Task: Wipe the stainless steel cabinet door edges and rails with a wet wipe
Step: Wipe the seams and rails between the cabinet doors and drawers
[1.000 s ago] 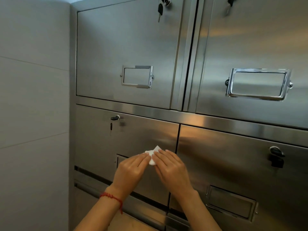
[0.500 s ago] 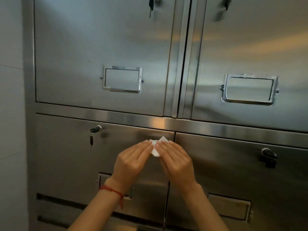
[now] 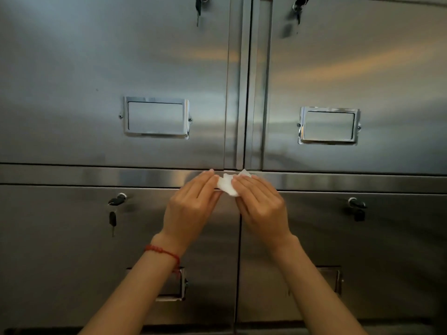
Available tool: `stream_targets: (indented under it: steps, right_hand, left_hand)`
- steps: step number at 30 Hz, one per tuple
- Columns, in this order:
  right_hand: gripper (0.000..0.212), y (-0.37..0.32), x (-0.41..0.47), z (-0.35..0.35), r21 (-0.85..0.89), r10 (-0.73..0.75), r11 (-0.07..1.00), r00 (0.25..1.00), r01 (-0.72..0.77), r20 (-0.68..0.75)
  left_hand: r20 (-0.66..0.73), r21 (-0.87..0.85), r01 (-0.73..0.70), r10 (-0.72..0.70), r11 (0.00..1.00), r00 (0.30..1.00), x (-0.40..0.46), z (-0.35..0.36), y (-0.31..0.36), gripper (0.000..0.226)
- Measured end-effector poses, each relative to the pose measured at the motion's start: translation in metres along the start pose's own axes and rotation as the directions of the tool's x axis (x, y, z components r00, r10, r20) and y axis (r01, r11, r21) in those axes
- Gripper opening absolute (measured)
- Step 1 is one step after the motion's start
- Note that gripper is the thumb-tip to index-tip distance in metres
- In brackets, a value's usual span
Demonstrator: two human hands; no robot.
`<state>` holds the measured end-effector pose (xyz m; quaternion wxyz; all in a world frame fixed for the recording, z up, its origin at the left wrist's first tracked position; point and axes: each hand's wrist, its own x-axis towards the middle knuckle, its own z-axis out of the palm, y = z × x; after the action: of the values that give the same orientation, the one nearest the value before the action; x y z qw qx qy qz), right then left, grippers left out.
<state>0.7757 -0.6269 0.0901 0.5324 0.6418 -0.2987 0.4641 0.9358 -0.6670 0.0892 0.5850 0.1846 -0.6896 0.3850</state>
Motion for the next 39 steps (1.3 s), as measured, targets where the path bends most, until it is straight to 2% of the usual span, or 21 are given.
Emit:
stream_targets:
  steps: [7,16,31,39]
  right_hand:
    - [0.024,0.022,0.016,-0.009,-0.084,0.007,0.996,1.0,-0.008,-0.009]
    - [0.022,0.059,0.05,-0.009,-0.126,0.003,0.992,0.997,-0.013,-0.08]
    - [0.025,0.102,0.093,0.017,-0.154,-0.083,0.987,0.978,0.054,-0.189]
    - [0.025,0.113,0.118,0.029,-0.182,-0.074,0.983,0.959,0.024,-0.273]
  left_hand:
    - [0.044,-0.031,0.025,-0.024,0.999,0.999,0.027,0.011,0.005,0.034]
    - [0.076,-0.002,0.082,-0.082,0.997,0.994,0.074,0.032,0.002,0.039]
    - [-0.022,0.062,0.06,-0.058,0.996,0.998,0.119,0.059,-0.019,0.039]
    - [-0.02,0.081,0.055,-0.053,0.995,0.998,0.142,0.065,-0.031,0.041]
